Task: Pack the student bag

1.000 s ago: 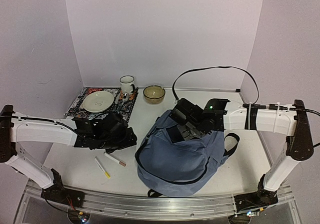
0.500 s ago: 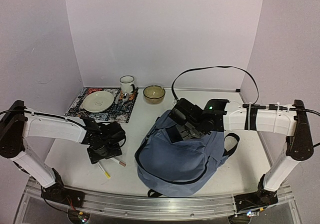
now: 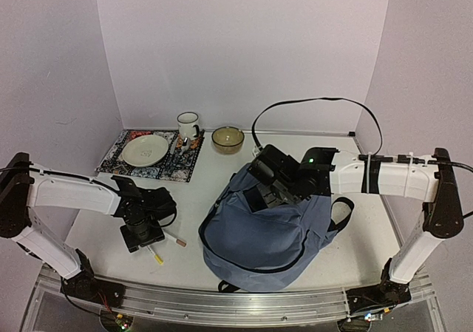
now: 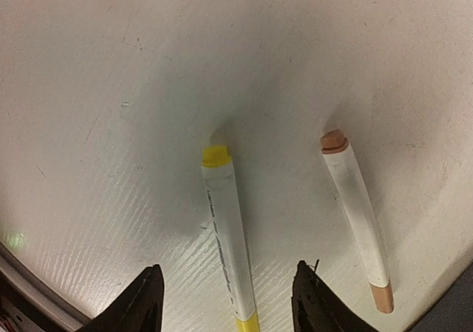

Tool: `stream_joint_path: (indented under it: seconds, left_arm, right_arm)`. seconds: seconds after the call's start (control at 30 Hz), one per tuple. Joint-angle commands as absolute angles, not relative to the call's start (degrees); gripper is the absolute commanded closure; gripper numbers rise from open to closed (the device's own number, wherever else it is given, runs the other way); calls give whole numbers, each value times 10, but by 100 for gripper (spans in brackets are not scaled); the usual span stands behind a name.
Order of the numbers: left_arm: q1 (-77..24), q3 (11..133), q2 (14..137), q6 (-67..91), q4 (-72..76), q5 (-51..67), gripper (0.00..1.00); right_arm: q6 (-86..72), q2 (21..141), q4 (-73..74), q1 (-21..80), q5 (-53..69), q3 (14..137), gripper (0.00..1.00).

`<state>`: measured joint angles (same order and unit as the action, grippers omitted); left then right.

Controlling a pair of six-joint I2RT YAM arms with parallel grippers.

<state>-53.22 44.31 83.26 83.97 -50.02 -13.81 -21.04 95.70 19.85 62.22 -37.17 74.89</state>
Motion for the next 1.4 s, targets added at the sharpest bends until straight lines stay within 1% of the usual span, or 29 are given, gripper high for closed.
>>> stream_joint_path:
  seconds: [0.0, 0.23, 0.47, 0.67, 0.8, 0.87, 0.93, 1.13, 1.27, 1.37]
  left_arm:
    - [-525, 430, 832, 843, -466, -121, 42]
    - [-517, 404, 852, 858, -446, -97, 46]
    - [-500, 364, 867, 863, -382, -58, 58]
    - [-487, 326, 851, 877, -330, -14, 81]
    - [-483, 326, 821, 877, -329, -4, 91]
    - [-483, 330, 797, 877, -330, -3, 95]
    - [-483, 334, 769, 879, -330, -7, 97]
    - [-483, 368, 695, 870, -325, -26, 97]
    - [-484, 414, 684, 838, -301, -12, 97]
    - [-484, 443, 696, 803, -259, 23, 97]
  right_arm:
    - [-208, 957, 167, 632, -372, 763, 100]
    - [-209, 952, 165, 632, -373, 761, 100]
    - [-212, 953, 164, 634, -372, 761, 100]
    - [-211, 946, 164, 633, -378, 760, 100]
    - [-212, 946, 162, 634, -379, 758, 100]
    - [-213, 947, 162, 634, -378, 758, 100]
    - [-213, 947, 160, 634, -375, 758, 100]
    - [-209, 946, 156, 634, -368, 762, 100]
    - [-210, 948, 149, 634, -363, 768, 100]
    - [-212, 952, 146, 633, -360, 771, 100]
